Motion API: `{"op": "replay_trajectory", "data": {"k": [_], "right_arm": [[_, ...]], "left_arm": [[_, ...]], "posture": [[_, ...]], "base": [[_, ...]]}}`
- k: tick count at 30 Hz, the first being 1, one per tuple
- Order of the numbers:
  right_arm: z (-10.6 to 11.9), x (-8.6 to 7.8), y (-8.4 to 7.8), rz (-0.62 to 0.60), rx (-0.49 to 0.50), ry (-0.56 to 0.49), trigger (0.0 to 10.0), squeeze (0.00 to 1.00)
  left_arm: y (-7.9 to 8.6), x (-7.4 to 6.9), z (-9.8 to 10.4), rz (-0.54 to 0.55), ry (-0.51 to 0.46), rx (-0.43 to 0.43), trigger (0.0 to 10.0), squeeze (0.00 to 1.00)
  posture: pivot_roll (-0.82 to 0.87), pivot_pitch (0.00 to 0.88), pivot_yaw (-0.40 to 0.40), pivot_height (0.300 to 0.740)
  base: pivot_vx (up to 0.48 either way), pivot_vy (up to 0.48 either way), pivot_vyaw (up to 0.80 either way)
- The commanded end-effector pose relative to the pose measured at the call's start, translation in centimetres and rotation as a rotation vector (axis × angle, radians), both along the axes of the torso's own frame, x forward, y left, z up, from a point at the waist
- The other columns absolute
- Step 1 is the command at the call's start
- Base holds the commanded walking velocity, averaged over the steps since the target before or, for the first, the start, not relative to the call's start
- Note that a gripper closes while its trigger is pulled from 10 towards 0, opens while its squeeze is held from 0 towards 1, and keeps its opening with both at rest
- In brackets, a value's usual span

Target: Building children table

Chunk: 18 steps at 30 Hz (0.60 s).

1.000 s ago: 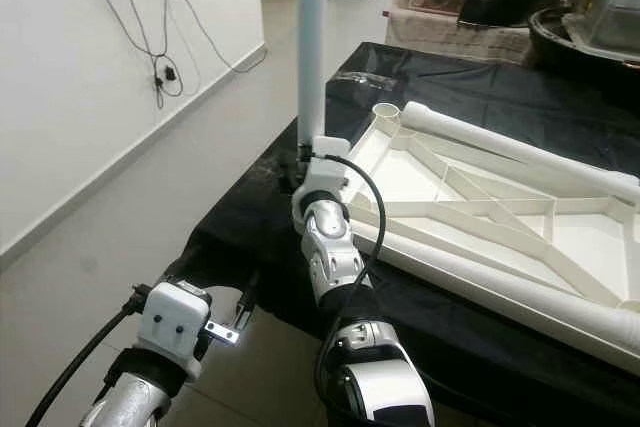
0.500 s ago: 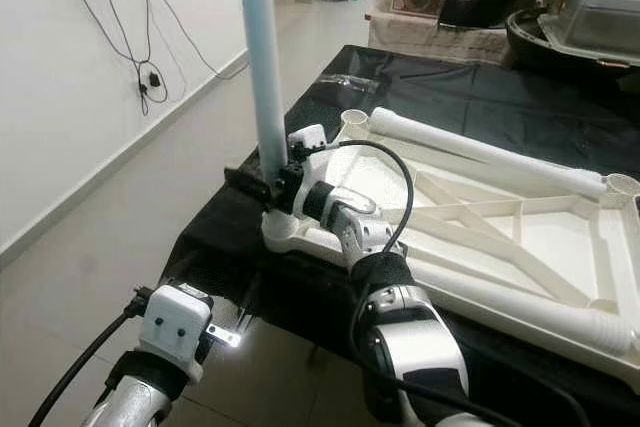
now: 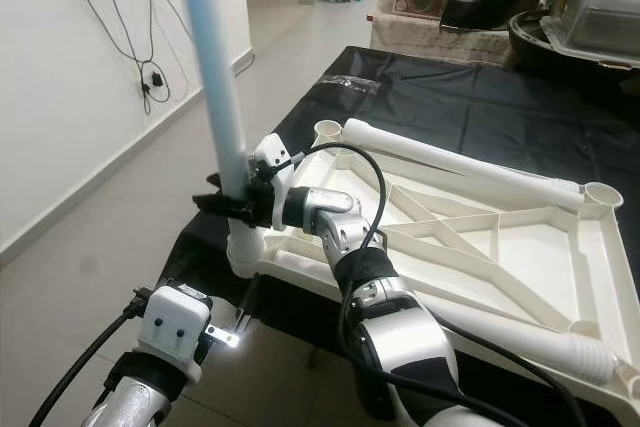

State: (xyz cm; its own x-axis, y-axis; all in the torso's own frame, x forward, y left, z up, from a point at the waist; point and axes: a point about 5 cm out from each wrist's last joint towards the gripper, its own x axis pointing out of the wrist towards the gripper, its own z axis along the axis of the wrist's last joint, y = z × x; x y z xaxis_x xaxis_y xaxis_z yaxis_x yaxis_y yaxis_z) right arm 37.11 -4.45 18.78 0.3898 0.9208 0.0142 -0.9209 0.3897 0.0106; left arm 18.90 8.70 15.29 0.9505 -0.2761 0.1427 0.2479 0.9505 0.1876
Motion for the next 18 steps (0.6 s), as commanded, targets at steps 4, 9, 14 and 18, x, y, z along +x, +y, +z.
{"op": "replay_trajectory", "data": {"k": [4,9,14,18], "right_arm": [[-2.2,0.9,-1.3,-0.346,0.013,0.088,0.0,0.0],[-3.3,1.6,-3.5,-0.694,-0.033,0.107,0.0,0.0],[-4.2,1.1,-6.8,-1.168,-0.054,0.134,0.0,0.0],[-4.5,-0.2,-7.2,-1.394,-0.012,0.187,0.0,0.0]], "left_arm": [[-0.2,0.0,-0.2,0.0,0.003,-0.003,10.0,0.0],[-0.2,0.0,-0.2,-0.002,0.003,-0.002,10.0,0.0],[-0.1,0.1,-0.3,-0.004,0.005,-0.002,10.0,0.0],[-0.1,0.1,-0.2,-0.007,0.004,-0.001,10.0,0.0]], "posture": [[0.08,0.028,-0.016,0.74],[0.08,0.031,-0.017,0.74],[0.07,0.033,-0.012,0.74],[0.07,0.034,-0.011,0.74]], "base": [[0.0,0.0,0.0],[0.0,0.0,0.0],[0.0,0.0,0.0],[0.0,0.0,0.0]]}}
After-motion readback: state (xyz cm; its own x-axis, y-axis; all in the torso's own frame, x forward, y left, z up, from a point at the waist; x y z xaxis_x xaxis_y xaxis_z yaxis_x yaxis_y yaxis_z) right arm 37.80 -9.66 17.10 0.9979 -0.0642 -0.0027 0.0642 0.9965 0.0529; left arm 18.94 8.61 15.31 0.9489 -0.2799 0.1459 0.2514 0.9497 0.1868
